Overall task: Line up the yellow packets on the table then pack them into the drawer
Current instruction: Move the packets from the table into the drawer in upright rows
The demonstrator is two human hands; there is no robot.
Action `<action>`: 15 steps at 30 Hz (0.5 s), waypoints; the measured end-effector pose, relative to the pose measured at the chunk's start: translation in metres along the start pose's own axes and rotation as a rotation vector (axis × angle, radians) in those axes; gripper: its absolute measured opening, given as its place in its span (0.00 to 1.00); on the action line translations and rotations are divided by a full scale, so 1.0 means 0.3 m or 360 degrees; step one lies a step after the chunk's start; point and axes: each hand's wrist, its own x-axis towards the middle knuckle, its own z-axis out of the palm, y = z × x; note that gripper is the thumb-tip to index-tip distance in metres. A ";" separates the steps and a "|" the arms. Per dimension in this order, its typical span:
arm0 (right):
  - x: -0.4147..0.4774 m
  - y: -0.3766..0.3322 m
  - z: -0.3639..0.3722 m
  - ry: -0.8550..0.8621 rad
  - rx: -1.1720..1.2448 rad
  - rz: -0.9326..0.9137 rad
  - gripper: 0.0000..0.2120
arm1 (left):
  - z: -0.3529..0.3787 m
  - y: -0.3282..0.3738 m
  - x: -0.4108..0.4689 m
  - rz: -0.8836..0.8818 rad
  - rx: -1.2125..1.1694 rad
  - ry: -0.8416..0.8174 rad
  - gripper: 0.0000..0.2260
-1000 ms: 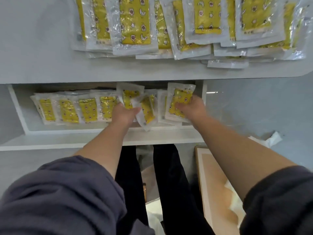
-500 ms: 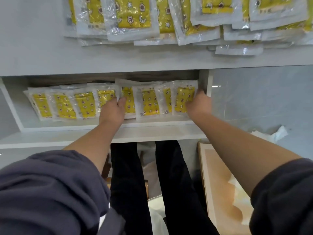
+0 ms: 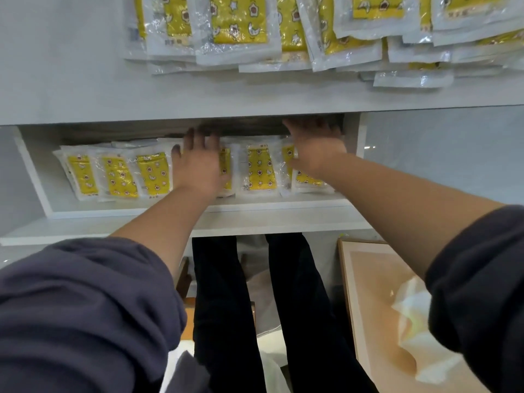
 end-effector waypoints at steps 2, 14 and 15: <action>0.027 -0.008 0.029 -0.0034 -0.0033 -0.0019 0.41 | 0.011 0.014 0.033 0.0092 0.0008 -0.0083 0.41; -0.018 0.060 0.121 0.0140 -0.0600 -0.0156 0.55 | 0.034 0.032 0.004 0.0132 0.0173 -0.0035 0.42; -0.018 0.062 0.121 0.0148 -0.0588 -0.0162 0.54 | 0.034 0.042 0.000 0.0198 0.0161 0.0016 0.43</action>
